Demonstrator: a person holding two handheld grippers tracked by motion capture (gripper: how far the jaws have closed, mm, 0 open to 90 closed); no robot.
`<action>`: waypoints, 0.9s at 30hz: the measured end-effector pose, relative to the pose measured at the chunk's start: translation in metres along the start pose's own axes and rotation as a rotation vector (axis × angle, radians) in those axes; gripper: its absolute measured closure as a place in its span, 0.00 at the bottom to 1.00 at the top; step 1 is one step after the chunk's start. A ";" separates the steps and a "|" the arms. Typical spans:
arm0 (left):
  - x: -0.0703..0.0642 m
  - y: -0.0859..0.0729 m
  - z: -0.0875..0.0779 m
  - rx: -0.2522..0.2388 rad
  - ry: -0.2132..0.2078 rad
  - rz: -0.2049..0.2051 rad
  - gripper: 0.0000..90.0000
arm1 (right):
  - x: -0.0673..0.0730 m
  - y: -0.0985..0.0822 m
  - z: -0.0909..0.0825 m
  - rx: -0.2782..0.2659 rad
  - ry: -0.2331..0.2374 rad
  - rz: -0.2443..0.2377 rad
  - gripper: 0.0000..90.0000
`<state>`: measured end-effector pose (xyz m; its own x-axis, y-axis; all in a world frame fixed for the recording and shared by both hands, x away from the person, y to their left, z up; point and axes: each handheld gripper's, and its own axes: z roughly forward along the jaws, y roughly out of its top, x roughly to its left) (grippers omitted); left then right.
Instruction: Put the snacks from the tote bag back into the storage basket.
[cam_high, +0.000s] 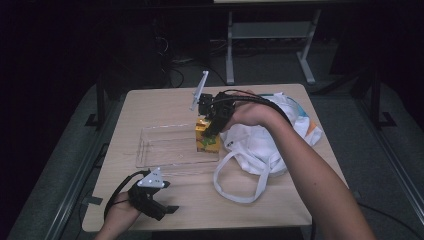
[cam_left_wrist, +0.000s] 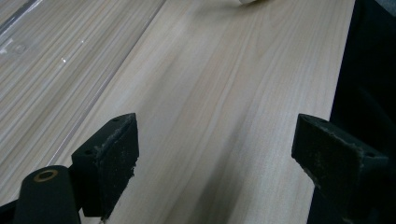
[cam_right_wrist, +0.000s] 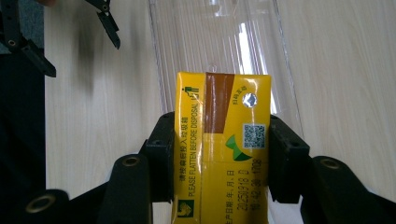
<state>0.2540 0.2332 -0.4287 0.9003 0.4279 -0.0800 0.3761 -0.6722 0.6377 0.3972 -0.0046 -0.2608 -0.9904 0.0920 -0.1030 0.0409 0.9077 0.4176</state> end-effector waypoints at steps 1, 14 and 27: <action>0.000 0.000 0.000 0.000 0.000 0.000 0.16 | 0.000 0.001 0.002 0.002 -0.001 -0.004 0.58; 0.000 0.000 -0.001 0.011 0.001 0.016 0.16 | -0.003 0.004 0.026 0.042 0.013 -0.055 0.58; -0.001 0.000 0.000 0.003 -0.001 0.007 0.16 | -0.002 -0.001 0.049 0.062 0.022 -0.084 0.58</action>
<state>0.2536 0.2325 -0.4287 0.9031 0.4227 -0.0759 0.3704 -0.6773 0.6356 0.4052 0.0149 -0.3052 -0.9933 0.0057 -0.1152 -0.0354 0.9356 0.3514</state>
